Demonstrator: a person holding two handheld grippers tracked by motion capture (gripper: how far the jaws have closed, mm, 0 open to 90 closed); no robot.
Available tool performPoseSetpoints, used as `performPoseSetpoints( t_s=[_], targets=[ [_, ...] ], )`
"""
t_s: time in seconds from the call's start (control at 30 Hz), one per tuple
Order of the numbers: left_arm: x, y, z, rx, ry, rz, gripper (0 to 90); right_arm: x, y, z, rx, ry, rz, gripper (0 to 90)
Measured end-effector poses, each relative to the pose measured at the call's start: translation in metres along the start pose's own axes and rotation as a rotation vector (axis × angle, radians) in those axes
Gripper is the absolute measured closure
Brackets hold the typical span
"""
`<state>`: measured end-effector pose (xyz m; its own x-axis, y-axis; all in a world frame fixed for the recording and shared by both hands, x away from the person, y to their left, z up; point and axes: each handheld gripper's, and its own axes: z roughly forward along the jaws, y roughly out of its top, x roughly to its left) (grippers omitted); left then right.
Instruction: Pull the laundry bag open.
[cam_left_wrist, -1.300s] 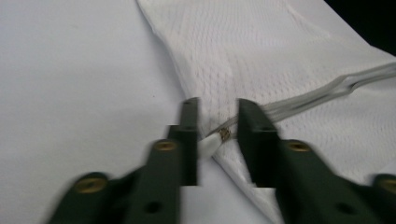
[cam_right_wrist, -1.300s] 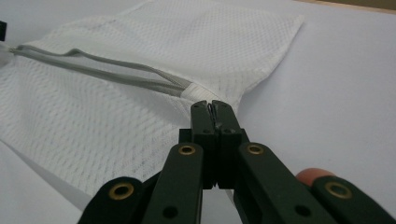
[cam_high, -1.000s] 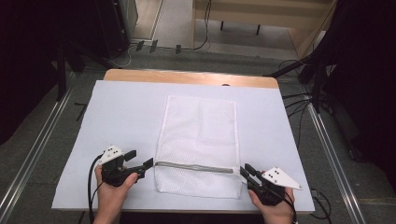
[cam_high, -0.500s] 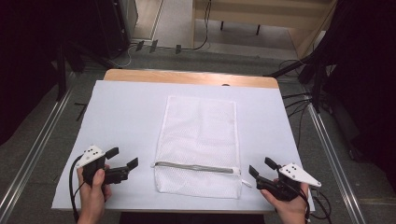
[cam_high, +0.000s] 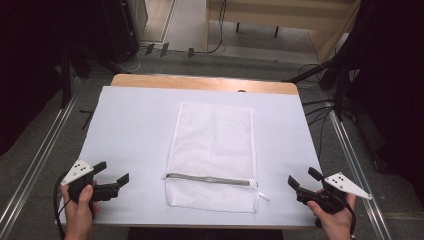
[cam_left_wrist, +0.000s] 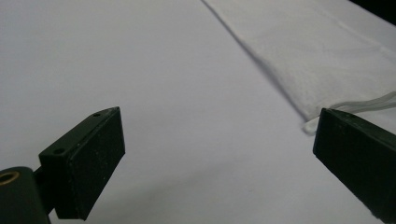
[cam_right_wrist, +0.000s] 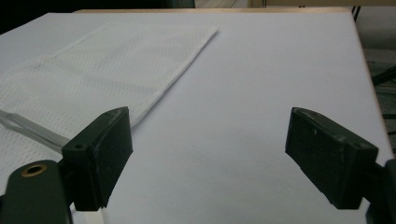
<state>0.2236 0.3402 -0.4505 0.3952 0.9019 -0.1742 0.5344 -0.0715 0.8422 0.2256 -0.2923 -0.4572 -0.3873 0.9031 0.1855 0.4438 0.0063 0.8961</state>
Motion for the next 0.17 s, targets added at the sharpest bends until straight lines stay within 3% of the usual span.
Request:
performPoseSetpoints(
  t_s=[0.17],
  targets=[
    [0.0100,-0.0028,-0.0035,-0.011,0.012,-0.043,2.4,-0.0081,-0.0026,-0.0024,0.000,-0.033,0.020,15.5]
  ],
)
